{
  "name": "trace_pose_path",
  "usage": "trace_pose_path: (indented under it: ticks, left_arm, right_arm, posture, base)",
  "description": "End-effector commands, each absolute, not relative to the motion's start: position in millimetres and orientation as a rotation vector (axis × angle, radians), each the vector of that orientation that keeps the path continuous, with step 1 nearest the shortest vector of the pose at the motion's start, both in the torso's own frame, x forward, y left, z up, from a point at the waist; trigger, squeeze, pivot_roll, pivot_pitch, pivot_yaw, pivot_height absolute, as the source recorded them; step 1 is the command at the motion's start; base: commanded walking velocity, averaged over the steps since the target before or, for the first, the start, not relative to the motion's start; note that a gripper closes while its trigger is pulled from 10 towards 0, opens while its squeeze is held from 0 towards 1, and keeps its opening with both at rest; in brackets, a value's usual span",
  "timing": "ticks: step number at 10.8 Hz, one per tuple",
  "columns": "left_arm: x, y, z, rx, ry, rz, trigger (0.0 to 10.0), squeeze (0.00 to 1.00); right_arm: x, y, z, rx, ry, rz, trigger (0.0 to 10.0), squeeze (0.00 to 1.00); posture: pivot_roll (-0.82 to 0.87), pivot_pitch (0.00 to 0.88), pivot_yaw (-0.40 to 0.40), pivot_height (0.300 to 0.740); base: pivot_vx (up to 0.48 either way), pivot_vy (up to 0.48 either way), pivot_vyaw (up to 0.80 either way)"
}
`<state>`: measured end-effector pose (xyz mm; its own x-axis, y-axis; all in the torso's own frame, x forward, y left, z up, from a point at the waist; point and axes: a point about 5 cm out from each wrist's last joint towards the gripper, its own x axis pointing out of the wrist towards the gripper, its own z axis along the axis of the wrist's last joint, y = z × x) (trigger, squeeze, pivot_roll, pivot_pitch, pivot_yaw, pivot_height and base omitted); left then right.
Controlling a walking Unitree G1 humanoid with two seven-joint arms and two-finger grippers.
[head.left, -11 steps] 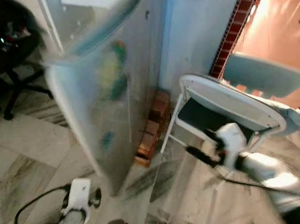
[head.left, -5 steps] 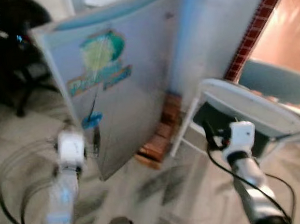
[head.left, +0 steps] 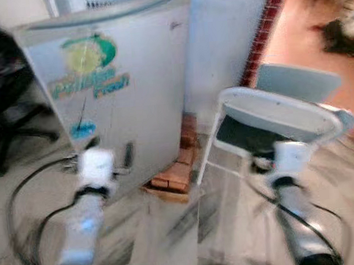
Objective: Restocking fridge
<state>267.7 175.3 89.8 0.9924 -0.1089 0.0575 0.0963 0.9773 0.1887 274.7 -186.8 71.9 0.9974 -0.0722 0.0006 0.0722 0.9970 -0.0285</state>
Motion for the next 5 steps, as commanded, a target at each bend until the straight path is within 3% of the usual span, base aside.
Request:
trace_pose_path:
  ticks: [1,5]
  left_arm:
    - [267.6,169.6,93.3,0.168,-0.072,-0.119,10.0,0.00]
    - [265.5,178.8,95.7,0.085,-0.012,-0.089,10.0,0.00]
  right_arm:
    - [272.9,-196.9,72.1,-0.042,-0.001,-0.105,10.0,0.00]
    - [271.7,-192.5,69.1,-0.031,0.010,-0.105,10.0,0.00]
  posture:
    - [0.10,0.046,-0.035,0.740]
    - [0.11,0.059,-0.043,0.740]
  base:
    - [0.000,0.472,0.00]
    - [0.000,0.472,0.00]
